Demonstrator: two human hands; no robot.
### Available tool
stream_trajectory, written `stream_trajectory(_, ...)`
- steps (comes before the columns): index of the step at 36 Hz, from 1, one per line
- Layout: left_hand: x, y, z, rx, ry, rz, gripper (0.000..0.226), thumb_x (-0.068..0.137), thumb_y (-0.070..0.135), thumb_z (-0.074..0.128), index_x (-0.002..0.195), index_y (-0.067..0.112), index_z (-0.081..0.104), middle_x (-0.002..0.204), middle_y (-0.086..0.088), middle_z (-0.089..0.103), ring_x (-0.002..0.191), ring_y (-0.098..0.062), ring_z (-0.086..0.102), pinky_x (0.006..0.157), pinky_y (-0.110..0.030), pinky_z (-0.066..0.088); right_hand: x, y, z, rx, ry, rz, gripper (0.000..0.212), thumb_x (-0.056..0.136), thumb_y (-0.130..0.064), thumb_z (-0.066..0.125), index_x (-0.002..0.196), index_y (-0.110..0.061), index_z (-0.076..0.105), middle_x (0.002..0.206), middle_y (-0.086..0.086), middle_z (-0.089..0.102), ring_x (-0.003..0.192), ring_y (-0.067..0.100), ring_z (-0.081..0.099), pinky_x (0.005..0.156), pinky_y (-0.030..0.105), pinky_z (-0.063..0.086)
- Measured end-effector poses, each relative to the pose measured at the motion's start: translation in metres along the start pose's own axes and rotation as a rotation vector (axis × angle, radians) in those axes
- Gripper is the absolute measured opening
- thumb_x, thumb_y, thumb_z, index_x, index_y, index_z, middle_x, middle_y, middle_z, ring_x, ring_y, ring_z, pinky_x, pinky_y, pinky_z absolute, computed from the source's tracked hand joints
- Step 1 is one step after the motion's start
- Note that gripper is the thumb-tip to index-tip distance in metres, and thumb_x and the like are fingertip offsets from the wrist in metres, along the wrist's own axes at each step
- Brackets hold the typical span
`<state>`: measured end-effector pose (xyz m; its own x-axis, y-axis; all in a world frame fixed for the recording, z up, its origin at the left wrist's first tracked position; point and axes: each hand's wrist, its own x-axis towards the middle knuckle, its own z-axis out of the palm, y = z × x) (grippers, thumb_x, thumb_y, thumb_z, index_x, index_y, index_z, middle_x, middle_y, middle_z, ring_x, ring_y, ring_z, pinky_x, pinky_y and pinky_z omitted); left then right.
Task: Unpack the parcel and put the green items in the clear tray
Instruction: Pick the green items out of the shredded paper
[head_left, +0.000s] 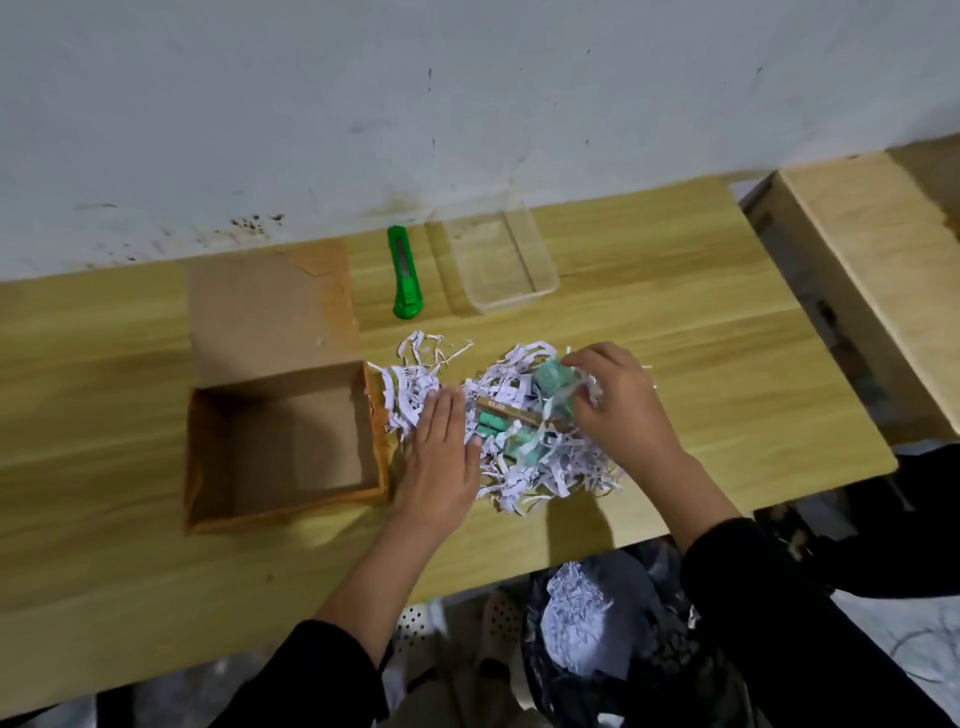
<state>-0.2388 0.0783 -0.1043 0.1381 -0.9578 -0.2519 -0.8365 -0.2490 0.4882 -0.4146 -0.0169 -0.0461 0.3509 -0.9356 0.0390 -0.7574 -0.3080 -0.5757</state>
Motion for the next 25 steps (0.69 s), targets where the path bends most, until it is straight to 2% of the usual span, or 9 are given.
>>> stream_trajectory(3,-0.001,0.003,-0.001,0.011,0.007,-0.012,0.058,0.1,0.032,0.024,0.15,0.019,-0.003,0.159,0.004,-0.009,0.145,-0.01,-0.013,0.118,-0.035,0.003,0.001,-0.024,0.001,0.021,0.001,-0.095,0.028,0.077,0.004,0.058,0.103,-0.002,0.065,0.104,0.015,0.059,0.098,0.025,0.053,0.083,0.025,0.037)
stream_trajectory(7,-0.002,0.002,0.0,0.047,0.029,-0.02,0.059,0.099,0.027,0.028,0.15,0.019,-0.001,0.159,0.003,-0.008,0.145,-0.012,-0.013,0.119,-0.035,0.006,0.003,-0.043,0.021,0.001,-0.107,-0.221,0.021,0.074,-0.003,0.062,0.095,-0.003,0.067,0.095,0.015,0.056,0.088,0.03,0.055,0.076,0.036,0.049)
stream_trajectory(10,-0.002,0.003,0.0,0.049,0.038,-0.011,0.06,0.098,0.024,0.029,0.15,0.018,0.001,0.159,0.002,-0.008,0.145,-0.013,-0.013,0.12,-0.034,0.006,0.009,-0.043,0.035,-0.086,-0.233,-0.208,0.021,0.077,-0.01,0.06,0.097,-0.004,0.065,0.092,0.016,0.057,0.084,0.034,0.058,0.071,0.042,0.052)
stream_trajectory(16,-0.001,0.008,-0.002,0.019,0.028,-0.011,0.057,0.1,0.028,0.028,0.15,0.017,0.002,0.159,0.002,-0.007,0.146,-0.013,-0.011,0.119,-0.034,0.007,0.025,-0.038,0.039,-0.145,-0.35,-0.129,0.02,0.084,-0.017,0.058,0.095,-0.002,0.064,0.095,0.015,0.059,0.086,0.033,0.059,0.077,0.041,0.053)
stream_trajectory(20,0.001,0.009,-0.002,0.026,0.023,-0.003,0.057,0.101,0.029,0.026,0.15,0.015,0.002,0.159,0.001,-0.006,0.146,-0.013,-0.011,0.119,-0.031,0.003,0.031,-0.035,0.026,-0.006,-0.313,-0.057,0.011,0.08,-0.013,0.064,0.088,-0.005,0.065,0.086,0.013,0.063,0.08,0.028,0.06,0.075,0.04,0.053)
stream_trajectory(25,0.006,0.024,0.011,0.022,-0.003,-0.029,0.056,0.101,0.031,0.024,0.15,0.016,0.002,0.159,0.002,-0.005,0.146,-0.012,-0.011,0.12,-0.032,0.006,0.031,-0.011,-0.012,0.186,-0.119,0.086,0.009,0.081,-0.013,0.065,0.086,-0.006,0.063,0.08,0.01,0.067,0.071,0.024,0.063,0.067,0.031,0.055)
